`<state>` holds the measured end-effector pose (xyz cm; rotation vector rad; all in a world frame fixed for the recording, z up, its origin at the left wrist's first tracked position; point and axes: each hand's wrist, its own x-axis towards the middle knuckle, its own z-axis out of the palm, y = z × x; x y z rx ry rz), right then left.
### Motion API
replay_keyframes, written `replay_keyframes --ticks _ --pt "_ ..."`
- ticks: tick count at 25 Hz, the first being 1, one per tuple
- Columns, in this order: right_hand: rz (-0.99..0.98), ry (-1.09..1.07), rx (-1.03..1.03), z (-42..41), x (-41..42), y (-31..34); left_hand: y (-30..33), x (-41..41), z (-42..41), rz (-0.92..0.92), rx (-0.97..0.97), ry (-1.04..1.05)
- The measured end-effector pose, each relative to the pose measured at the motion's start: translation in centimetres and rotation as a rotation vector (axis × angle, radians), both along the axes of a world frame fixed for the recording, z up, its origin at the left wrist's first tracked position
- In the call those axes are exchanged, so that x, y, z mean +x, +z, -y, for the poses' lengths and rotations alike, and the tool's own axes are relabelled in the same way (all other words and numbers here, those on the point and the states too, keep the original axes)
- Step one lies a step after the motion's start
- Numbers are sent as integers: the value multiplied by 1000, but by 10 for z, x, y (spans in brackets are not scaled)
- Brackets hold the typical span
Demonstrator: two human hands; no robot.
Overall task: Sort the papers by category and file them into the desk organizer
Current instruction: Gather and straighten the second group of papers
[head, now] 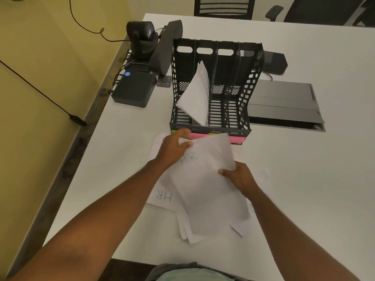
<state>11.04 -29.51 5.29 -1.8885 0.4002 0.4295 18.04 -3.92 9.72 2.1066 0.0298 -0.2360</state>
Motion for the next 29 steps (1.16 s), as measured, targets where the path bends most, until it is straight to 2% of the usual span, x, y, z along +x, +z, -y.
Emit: replay_keyframes --ticks 1,3,5,7,12,14,19,22,25,29 --pt "-24 -131 92 8 -4 -6 -1 -2 -6 31 -9 121" --pt "-99 -289 251 22 -15 -17 -11 -16 -17 -173 -156 237" --pt "-168 -321 340 27 -27 -25 -27 -40 -19 -462 -351 162" --pt "-204 -335 412 26 -34 -30 -41 -62 -14 -544 -389 98" --pt "-185 -376 411 16 -41 -32 -52 -83 0 -377 -350 367" --pt "-160 -380 366 13 -44 -31 -53 -85 1 -346 -363 408" --pt "-108 -483 232 26 -50 -30 -59 -92 -5 -370 -379 417" --pt "-89 -510 230 57 -56 -32 -53 -96 -13 -352 -350 424" --pt "-118 -478 263 75 -56 -30 -48 -99 -17 -311 -348 358" --pt "-92 -530 251 58 -49 -29 -47 -103 -8 -267 -333 239"
